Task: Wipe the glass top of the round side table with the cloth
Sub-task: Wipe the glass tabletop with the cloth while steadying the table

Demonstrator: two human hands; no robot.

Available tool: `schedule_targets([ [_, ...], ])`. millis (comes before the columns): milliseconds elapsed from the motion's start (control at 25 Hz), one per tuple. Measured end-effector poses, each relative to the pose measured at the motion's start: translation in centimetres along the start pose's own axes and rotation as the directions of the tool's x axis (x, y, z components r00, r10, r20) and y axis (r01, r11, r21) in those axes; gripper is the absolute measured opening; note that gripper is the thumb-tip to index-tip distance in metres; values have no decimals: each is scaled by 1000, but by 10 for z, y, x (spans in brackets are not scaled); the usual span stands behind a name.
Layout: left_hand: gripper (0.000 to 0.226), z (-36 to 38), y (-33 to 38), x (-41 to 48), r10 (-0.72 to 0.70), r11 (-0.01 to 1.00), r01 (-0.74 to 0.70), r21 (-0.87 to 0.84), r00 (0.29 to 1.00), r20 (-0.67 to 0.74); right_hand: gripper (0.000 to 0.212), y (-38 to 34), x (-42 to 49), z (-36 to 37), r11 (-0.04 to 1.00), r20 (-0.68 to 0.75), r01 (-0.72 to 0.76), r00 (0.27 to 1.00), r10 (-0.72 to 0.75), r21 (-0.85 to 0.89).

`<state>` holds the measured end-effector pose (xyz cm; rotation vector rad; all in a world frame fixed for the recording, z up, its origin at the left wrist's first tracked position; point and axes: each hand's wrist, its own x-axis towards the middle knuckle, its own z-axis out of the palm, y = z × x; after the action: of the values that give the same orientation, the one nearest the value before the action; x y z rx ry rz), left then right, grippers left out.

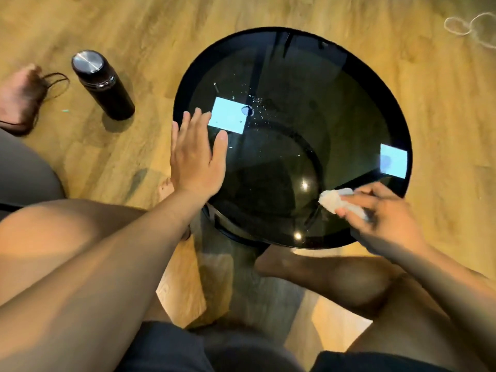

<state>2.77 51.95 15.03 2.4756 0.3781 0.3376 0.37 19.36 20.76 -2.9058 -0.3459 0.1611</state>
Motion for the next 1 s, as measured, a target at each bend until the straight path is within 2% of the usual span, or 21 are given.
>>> schedule_targets([
  [120, 60, -1, 0, -1, 2, 1000, -2, -13, 1000, -1, 35, -74, -10, 21, 979, 32, 174, 983, -179, 103],
  [200, 60, -2, 0, -1, 15, 999, -15, -30, 1000, -5, 36, -130, -3, 37, 941, 113, 334, 934, -338, 57],
  [240, 59, -2, -1, -1, 24, 999, -24, -38, 1000, -9, 34, -154, 4, 42, 929, 104, 365, 924, -369, 58],
  [320, 58, 0, -2, -1, 31, 999, -32, -39, 999, -17, 30, -178, 21, 44, 942, 91, 325, 939, -332, 79],
  [400, 56, 1, -1, -1, 35, 999, -35, 3, 999, -3, 30, -165, 22, 36, 928, 152, 365, 916, -372, 71],
  [560, 57, 1, 0, -2, 34, 999, -34, 38, 999, 10, 29, -47, -13, -15, 897, 371, 442, 836, -405, -17],
  [600, 57, 1, 0, -1, 30, 999, -30, 29, 1000, 4, 24, -14, -14, -33, 914, 393, 399, 854, -340, -77],
  [680, 58, 1, 0, 0, 16, 1000, -16, 9, 1000, 3, 17, 36, -2, -67, 963, 388, 163, 919, -70, -213],
  [720, 59, 0, 0, 0, 8, 1000, -8, 4, 1000, 5, 17, 54, 6, -76, 971, 334, 25, 941, 58, -239],
  [760, 59, 0, 1, -1, 3, 1000, -3, 6, 1000, 6, 16, 67, 10, -77, 969, 298, -37, 948, 111, -244],
  [840, 61, 1, 1, -1, 8, 1000, -8, 8, 1000, 1, 14, 62, 12, -65, 959, 286, -18, 953, 102, -282],
  [880, 61, 1, 1, 0, 9, 1000, -9, 3, 1000, -2, 14, 46, 7, -54, 969, 279, 13, 958, 58, -246],
  [1000, 60, 1, 0, 0, 2, 1000, -2, -4, 1000, 1, 32, -30, -23, -20, 977, 315, 206, 932, -181, -49],
])
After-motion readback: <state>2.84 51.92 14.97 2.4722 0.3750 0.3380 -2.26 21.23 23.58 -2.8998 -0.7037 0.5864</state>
